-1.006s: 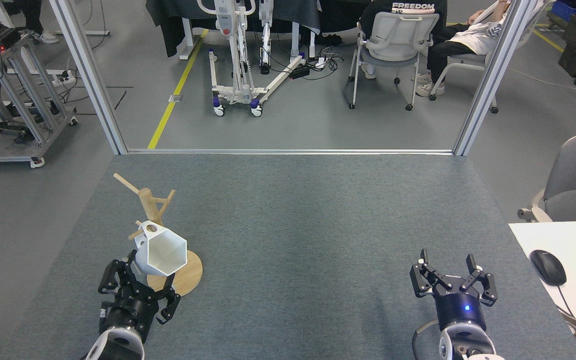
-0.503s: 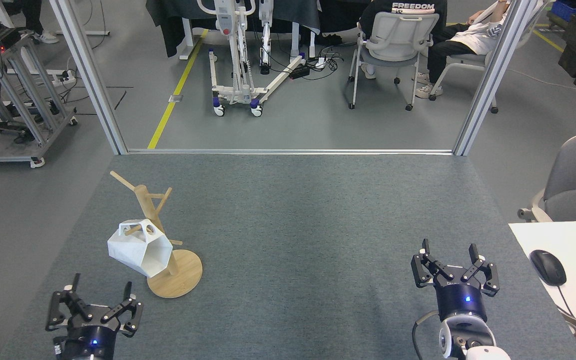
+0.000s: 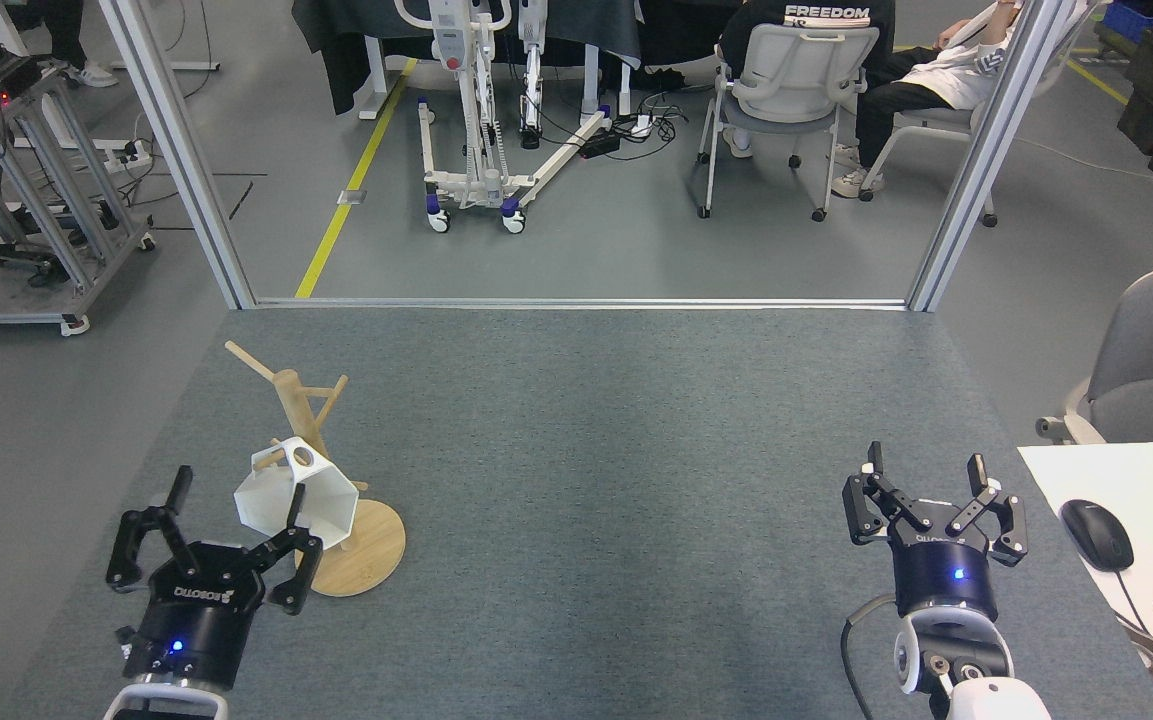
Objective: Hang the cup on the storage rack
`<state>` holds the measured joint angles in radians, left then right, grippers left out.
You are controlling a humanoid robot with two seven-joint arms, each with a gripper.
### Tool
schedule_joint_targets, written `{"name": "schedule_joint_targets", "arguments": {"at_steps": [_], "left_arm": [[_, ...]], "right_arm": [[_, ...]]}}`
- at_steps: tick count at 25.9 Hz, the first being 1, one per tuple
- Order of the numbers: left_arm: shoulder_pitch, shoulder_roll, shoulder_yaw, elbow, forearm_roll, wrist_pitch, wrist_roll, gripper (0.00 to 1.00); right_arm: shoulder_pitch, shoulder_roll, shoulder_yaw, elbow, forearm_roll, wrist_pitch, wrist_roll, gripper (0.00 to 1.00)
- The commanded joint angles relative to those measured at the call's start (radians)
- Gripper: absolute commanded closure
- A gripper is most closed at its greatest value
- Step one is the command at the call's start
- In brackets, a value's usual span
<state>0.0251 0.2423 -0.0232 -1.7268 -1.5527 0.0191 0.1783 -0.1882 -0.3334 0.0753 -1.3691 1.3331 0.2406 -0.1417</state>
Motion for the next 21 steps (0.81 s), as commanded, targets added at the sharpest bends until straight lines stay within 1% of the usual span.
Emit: {"name": "schedule_joint_targets", "arguments": {"at_steps": [1,3,4,7,10,13,15,18,21], "left_arm": [[-0.036,-0.018,-0.035,0.0,0.01,-0.068,-0.002,0.02],[-0.071,-0.051,-0.089,0.007,0.017,-0.068,-0.011,0.02],[-0.091,-0.069,-0.115,0.015,0.017,-0.068,-0.022,0.03],[-0.146,-0.149,-0.179,0.036,0.016,-0.065,-0.062,0.03],[-0.174,-0.218,-0.245,0.085,0.014,-0.053,-0.123,0.04],[-0.2,-0.264,-0.291,0.193,0.011,-0.05,-0.183,0.04],[-0.223,-0.301,-0.32,0.26,0.006,-0.05,-0.187,0.04],[-0.275,-0.348,-0.325,0.332,0.005,-0.045,-0.189,0.04],[-0.326,-0.36,-0.342,0.377,0.005,0.021,-0.183,0.02]], "right_arm": [[0.024,0.01,-0.083,-0.013,0.054,-0.078,0.022,0.01],[0.046,0.024,-0.118,-0.015,0.061,-0.145,0.036,0.01],[0.047,0.024,-0.123,-0.015,0.061,-0.152,0.039,0.01],[0.05,0.016,-0.117,-0.018,0.061,-0.13,0.036,0.01],[0.053,0.01,-0.117,-0.034,0.054,-0.086,0.028,0.01],[0.059,0.017,-0.114,-0.036,0.044,-0.06,0.028,0.01],[0.073,0.019,-0.114,-0.048,0.04,-0.055,0.028,0.01],[0.095,0.013,-0.114,-0.068,0.04,-0.055,0.024,0.01],[0.099,0.017,-0.114,-0.07,0.026,-0.058,0.027,0.01]]}}
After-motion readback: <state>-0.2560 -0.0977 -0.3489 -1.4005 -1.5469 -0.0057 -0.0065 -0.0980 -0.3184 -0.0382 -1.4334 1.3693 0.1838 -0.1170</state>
